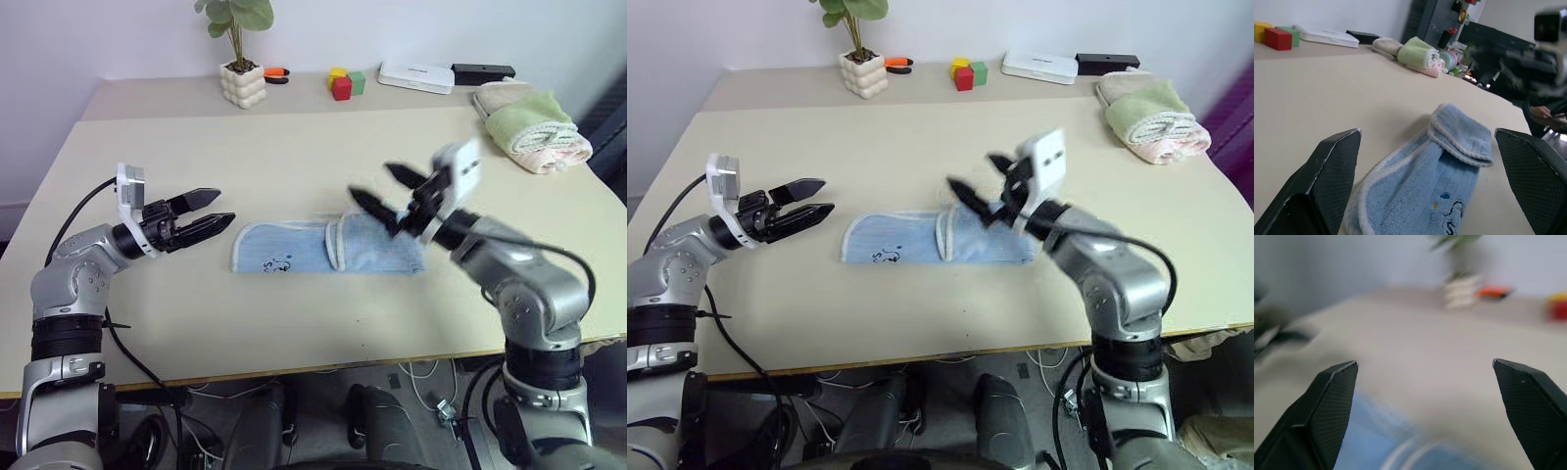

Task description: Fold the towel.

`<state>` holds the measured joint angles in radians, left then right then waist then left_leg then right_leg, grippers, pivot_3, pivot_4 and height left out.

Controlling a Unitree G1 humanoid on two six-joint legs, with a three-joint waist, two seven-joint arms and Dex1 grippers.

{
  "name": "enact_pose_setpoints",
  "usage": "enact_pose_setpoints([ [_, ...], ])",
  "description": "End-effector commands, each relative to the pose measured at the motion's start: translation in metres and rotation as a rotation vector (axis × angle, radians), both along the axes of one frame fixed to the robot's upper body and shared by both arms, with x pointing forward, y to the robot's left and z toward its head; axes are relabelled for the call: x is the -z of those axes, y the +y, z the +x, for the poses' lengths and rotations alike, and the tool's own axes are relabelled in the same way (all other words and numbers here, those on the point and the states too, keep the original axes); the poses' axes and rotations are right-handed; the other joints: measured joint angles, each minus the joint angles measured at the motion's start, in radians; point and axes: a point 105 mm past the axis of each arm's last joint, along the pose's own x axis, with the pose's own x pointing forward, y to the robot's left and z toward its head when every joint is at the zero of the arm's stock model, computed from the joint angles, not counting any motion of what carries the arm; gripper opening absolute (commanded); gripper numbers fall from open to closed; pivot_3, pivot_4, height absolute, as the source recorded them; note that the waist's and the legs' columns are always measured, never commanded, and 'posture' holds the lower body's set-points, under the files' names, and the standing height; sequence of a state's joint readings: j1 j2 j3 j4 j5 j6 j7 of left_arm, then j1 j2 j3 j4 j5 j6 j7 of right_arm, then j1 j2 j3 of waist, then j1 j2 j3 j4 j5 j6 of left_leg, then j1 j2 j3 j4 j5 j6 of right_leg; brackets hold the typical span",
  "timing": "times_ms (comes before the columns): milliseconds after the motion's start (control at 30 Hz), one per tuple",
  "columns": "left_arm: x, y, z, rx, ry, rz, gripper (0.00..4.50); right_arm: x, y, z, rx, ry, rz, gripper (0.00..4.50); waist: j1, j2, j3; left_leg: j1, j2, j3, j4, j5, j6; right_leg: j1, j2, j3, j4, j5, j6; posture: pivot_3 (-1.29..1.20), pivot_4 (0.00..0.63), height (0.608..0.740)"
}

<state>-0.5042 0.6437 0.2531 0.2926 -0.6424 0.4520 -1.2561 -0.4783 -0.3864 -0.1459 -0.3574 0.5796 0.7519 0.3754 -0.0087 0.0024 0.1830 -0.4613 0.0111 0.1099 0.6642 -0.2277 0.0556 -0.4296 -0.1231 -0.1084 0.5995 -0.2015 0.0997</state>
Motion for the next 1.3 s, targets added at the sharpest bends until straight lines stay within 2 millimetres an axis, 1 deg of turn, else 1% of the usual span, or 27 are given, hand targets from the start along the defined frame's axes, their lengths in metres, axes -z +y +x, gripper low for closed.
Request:
enact_pose_setpoints([
  [33, -0.012, -0.001, -0.001, 0.002, -0.049, -0.008, 4.5, 0.019, -0.01, 0.011, 0.096, 0.029, -0.049, 2.77, -0.003, 0.0, 0.0, 0.0, 0.0, 0.0, 0.0, 0.0, -0.001, 0.0, 0.0, 0.0, 0.0, 0.0, 0.0, 0.0, 0.15, 0.74],
  [67, -0.012, -0.001, -0.001, 0.002, -0.049, -0.008, 4.5, 0.026, -0.008, 0.012, 0.095, 0.046, -0.022, 2.23, -0.004, 0.0, 0.0, 0.0, 0.0, 0.001, 0.0, 0.001, -0.001, 0.0, 0.0, 0.0, 0.0, 0.0, 0.0, 0.0, 0.15, 0.74],
  [100, -0.012, -0.002, -0.001, 0.0, -0.047, -0.012, 4.5, 0.037, -0.003, 0.011, 0.084, 0.063, 0.006, 1.7, -0.004, 0.0, 0.0, 0.0, 0.0, 0.001, 0.0, 0.001, -0.001, -0.001, 0.0, 0.0, 0.001, 0.0, 0.0, 0.0, 0.15, 0.74],
  [133, -0.011, -0.002, -0.002, 0.001, -0.042, -0.016, 4.5, 0.047, 0.001, 0.011, 0.08, 0.075, 0.023, 1.33, -0.005, 0.0, 0.0, 0.0, 0.0, 0.001, 0.0, 0.001, -0.001, -0.001, 0.0, 0.0, 0.001, 0.0, 0.0, 0.0, 0.15, 0.74],
  [200, -0.011, -0.003, -0.003, -0.008, -0.004, -0.049, 4.5, 0.065, 0.007, 0.01, 0.075, 0.089, 0.031, 0.37, -0.005, 0.0, 0.0, 0.001, 0.001, 0.001, -0.001, 0.002, -0.002, -0.001, 0.001, 0.0, 0.003, 0.0, 0.001, 0.0, 0.15, 0.74],
  [233, -0.01, -0.003, -0.003, -0.017, 0.024, -0.076, 4.5, 0.075, 0.009, 0.011, 0.084, 0.092, 0.003, 0.03, -0.005, 0.0, 0.0, 0.001, 0.001, 0.001, -0.001, 0.002, -0.003, -0.001, 0.001, 0.0, 0.004, 0.0, 0.001, 0.0, 0.15, 0.74],
  [300, -0.008, -0.003, -0.001, -0.065, 0.061, -0.099, 4.5, 0.094, 0.014, 0.01, 0.074, 0.086, -0.057, 0.03, -0.006, 0.0, 0.0, 0.001, 0.001, 0.001, 0.0, 0.002, -0.003, -0.001, 0.001, 0.001, 0.005, 0.0, 0.001, 0.0, 0.15, 0.74],
  [333, -0.007, -0.002, 0.0, -0.09, 0.067, -0.095, 4.5, 0.099, 0.016, 0.009, 0.067, 0.081, -0.074, 0.03, -0.005, 0.0, 0.0, 0.001, 0.001, 0.001, 0.0, 0.002, -0.003, -0.001, 0.001, 0.001, 0.004, 0.0, 0.001, 0.0, 0.15, 0.74],
  [433, -0.001, 0.003, -0.005, -0.162, 0.134, -0.117, 4.5, 0.134, 0.01, 0.012, 0.126, 0.113, -0.221, 0.03, -0.008, 0.0, 0.0, 0.001, 0.001, 0.001, 0.0, 0.003, -0.003, -0.001, 0.001, 0.001, 0.005, 0.0, 0.001, 0.0, 0.15, 0.74],
  [467, 0.0, 0.006, -0.005, -0.194, 0.175, -0.147, 4.5, 0.14, 0.007, 0.014, 0.151, 0.126, -0.233, 0.03, -0.008, 0.0, 0.0, 0.002, 0.001, 0.0, 0.0, 0.003, -0.003, -0.001, 0.001, 0.001, 0.005, 0.0, 0.001, 0.0, 0.15, 0.74],
  [500, 0.0, 0.007, -0.006, -0.214, 0.202, -0.166, 4.5, 0.142, 0.005, 0.016, 0.165, 0.132, -0.23, 0.03, -0.007, -0.001, 0.0, 0.002, 0.001, 0.0, 0.0, 0.003, -0.003, -0.001, 0.001, 0.001, 0.006, 0.0, 0.001, 0.0, 0.15, 0.74],
  [600, 0.006, 0.012, -0.013, -0.304, 0.312, -0.21, 4.5, 0.149, 0.013, 0.014, 0.112, 0.119, -0.297, 0.03, -0.007, -0.003, -0.002, 0.004, 0.001, -0.001, 0.0, 0.003, -0.005, 0.001, 0.001, 0.002, 0.008, 0.0, 0.0, 0.0, 0.15, 0.74],
  [633, 0.008, 0.011, -0.017, -0.309, 0.364, -0.236, 4.5, 0.151, 0.016, 0.014, 0.099, 0.123, -0.306, 0.03, -0.007, -0.003, -0.002, 0.006, 0.001, -0.001, 0.0, 0.002, -0.007, 0.002, 0.001, 0.002, 0.008, 0.0, 0.0, 0.0, 0.15, 0.74],
  [700, 0.013, 0.005, -0.031, -0.271, 0.474, -0.275, 4.5, 0.152, 0.021, 0.013, 0.067, 0.127, -0.301, 0.03, -0.007, -0.004, -0.002, 0.011, 0.001, -0.002, 0.0, 0.001, -0.008, 0.004, 0.001, 0.002, 0.008, -0.002, -0.002, 0.0, 0.15, 0.74],
  [800, 0.017, -0.002, -0.042, -0.255, 0.541, -0.289, 4.5, 0.148, 0.023, 0.014, 0.051, 0.137, -0.261, 0.81, -0.006, -0.004, -0.003, 0.017, 0.001, -0.002, -0.001, -0.002, -0.003, 0.005, 0.001, 0.003, 0.008, -0.003, -0.004, 0.0, 0.15, 0.74],
  [867, 0.012, -0.008, -0.048, -0.243, 0.522, -0.335, 4.5, 0.136, 0.022, 0.018, 0.06, 0.091, -0.252, 1.84, -0.006, -0.004, -0.003, 0.017, 0.001, -0.003, -0.001, -0.002, -0.004, 0.005, 0.0, 0.003, 0.009, -0.003, -0.004, 0.0, 0.15, 0.74],
  [900, 0.01, -0.009, -0.051, -0.243, 0.518, -0.369, 4.5, 0.127, 0.021, 0.02, 0.062, 0.065, -0.235, 2.46, -0.006, -0.004, -0.003, 0.017, 0.001, -0.003, -0.001, -0.002, -0.004, 0.005, 0.0, 0.003, 0.009, -0.003, -0.004, 0.0, 0.15, 0.74],
  [933, 0.009, -0.009, -0.052, -0.254, 0.518, -0.408, 4.5, 0.12, 0.019, 0.022, 0.067, 0.046, -0.225, 2.81, -0.007, -0.004, -0.003, 0.017, 0.001, -0.003, -0.001, -0.002, -0.004, 0.005, 0.0, 0.003, 0.009, -0.003, -0.004, 0.0, 0.15, 0.74],
  [1000, 0.009, -0.003, -0.049, -0.348, 0.51, -0.517, 4.5, 0.106, 0.015, 0.026, 0.071, 0.012, -0.209, 3.82, -0.005, -0.004, -0.002, 0.017, 0.001, -0.002, -0.002, -0.003, -0.005, 0.004, -0.002, 0.004, 0.009, -0.003, -0.004, 0.0, 0.15, 0.74],
  [1033, 0.012, 0.0, -0.047, -0.4, 0.532, -0.578, 4.5, 0.101, 0.014, 0.026, 0.062, -0.004, -0.209, 4.29, -0.005, -0.004, -0.002, 0.017, 0.001, -0.002, -0.002, -0.003, -0.005, 0.004, -0.003, 0.005, 0.009, -0.003, -0.004, 0.0, 0.15, 0.74],
  [1067, 0.016, 0.001, -0.047, -0.433, 0.566, -0.629, 4.5, 0.095, 0.012, 0.027, 0.06, -0.022, -0.213, 4.4, -0.005, -0.004, -0.002, 0.017, 0.001, -0.002, -0.002, -0.003, -0.006, 0.004, -0.003, 0.005, 0.01, -0.003, -0.004, 0.0, 0.15, 0.74],
  [1100, 0.02, 0.0, -0.048, -0.45, 0.595, -0.659, 4.5, 0.092, 0.011, 0.028, 0.058, -0.034, -0.216, 4.4, -0.004, -0.004, -0.002, 0.017, 0.001, -0.002, -0.002, -0.003, -0.006, 0.004, -0.003, 0.005, 0.01, -0.003, -0.005, 0.0, 0.15, 0.74],
  [1233, 0.03, -0.018, -0.062, -0.444, 0.649, -0.622, 4.5, 0.075, -0.003, 0.034, 0.081, -0.056, -0.197, 4.4, -0.001, -0.004, -0.002, 0.016, 0.001, -0.002, -0.002, -0.003, -0.006, 0.004, -0.003, 0.005, 0.011, -0.004, -0.007, 0.0, 0.15, 0.74],
  [1267, 0.036, -0.015, -0.063, -0.498, 0.672, -0.638, 4.5, 0.068, -0.007, 0.034, 0.077, -0.06, -0.179, 4.4, -0.001, -0.004, -0.002, 0.016, 0.001, -0.002, -0.002, -0.003, -0.006, 0.003, -0.004, 0.005, 0.011, -0.004, -0.007, 0.0, 0.15, 0.74],
  [1300, 0.043, -0.014, -0.065, -0.528, 0.725, -0.711, 4.5, 0.058, -0.007, 0.031, 0.038, -0.076, -0.154, 4.4, -0.001, -0.004, -0.002, 0.016, 0.0, -0.001, -0.002, -0.003, -0.006, 0.003, -0.004, 0.005, 0.011, -0.005, -0.008, 0.0, 0.15, 0.74],
])
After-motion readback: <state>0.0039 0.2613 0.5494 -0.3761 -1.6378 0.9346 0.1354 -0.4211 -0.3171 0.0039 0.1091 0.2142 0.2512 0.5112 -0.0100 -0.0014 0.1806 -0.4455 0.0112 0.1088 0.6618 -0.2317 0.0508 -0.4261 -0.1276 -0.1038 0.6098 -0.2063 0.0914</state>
